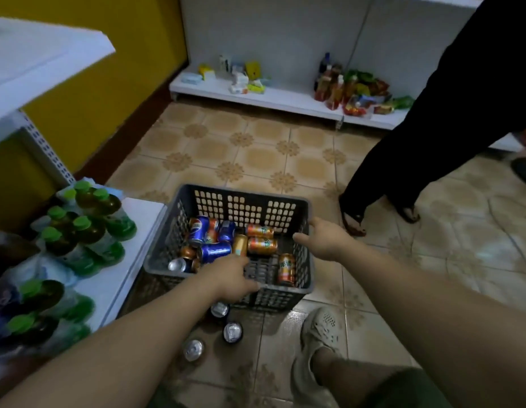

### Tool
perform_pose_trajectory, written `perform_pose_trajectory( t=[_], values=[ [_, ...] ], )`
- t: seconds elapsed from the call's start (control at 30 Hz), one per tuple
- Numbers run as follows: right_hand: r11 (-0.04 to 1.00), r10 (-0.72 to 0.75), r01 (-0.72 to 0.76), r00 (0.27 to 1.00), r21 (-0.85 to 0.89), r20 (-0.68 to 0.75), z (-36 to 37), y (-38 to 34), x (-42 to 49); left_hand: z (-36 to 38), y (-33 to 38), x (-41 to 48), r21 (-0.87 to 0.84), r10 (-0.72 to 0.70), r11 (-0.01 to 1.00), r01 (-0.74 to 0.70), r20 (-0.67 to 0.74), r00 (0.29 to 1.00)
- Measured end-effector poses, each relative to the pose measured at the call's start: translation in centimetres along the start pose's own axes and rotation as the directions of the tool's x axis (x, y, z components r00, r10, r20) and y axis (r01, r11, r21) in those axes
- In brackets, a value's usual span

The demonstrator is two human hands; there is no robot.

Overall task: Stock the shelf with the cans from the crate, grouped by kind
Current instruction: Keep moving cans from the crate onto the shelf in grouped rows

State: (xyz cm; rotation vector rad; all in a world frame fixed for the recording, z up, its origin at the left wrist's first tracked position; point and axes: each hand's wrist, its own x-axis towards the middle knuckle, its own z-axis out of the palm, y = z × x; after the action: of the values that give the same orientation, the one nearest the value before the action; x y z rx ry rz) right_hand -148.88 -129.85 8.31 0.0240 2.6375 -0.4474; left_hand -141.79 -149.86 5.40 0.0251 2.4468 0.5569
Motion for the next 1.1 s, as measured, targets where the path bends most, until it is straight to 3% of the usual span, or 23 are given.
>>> perform_pose_trajectory(
  t=[0.13, 0.33, 0.47, 0.63, 0.83, 0.93, 1.1],
  values=[
    [0.999, 0.037, -0.035, 0.995, -0.026, 0.097, 3.7, 1.7, 5.8, 2.4, -0.9, 7.5, -0.043, -0.023, 0.999, 0.028, 0.112, 0.993],
    [0.998, 0.065, -0.060, 0.974, -0.034, 0.217, 9.3, 4.3, 17.0, 5.9, -2.8, 19.6, -0.259, -0.095, 0.953, 0.154, 0.228, 0.969],
    [0.991, 0.063, -0.026, 0.959, -0.135, 0.277, 14.3, 6.2, 23.9, 8.7, -4.0, 26.3, -0.349, -0.091, 0.914, 0.205, 0.315, 0.945],
    [0.969, 0.065, 0.019, 0.944, -0.248, 0.325, 21.3, 8.0, 30.3, 12.4, -6.3, 33.0, -0.334, -0.079, 0.917, 0.217, 0.382, 0.921],
    [0.888, 0.198, -0.061, 0.946, -0.455, 0.259, 26.8, 11.0, 33.3, 16.4, -10.1, 37.1, -0.307, -0.076, 0.911, 0.275, 0.531, 0.844],
    [0.950, 0.174, -0.099, 0.955, -0.297, 0.240, 27.8, 10.4, 33.2, 17.2, -10.8, 37.3, -0.269, -0.095, 0.918, 0.291, 0.565, 0.820],
    [0.975, 0.135, -0.172, 0.962, 0.143, 0.238, 27.5, 9.9, 29.8, 16.4, -9.6, 35.7, -0.341, -0.079, 0.896, 0.284, 0.508, 0.858]
  ],
)
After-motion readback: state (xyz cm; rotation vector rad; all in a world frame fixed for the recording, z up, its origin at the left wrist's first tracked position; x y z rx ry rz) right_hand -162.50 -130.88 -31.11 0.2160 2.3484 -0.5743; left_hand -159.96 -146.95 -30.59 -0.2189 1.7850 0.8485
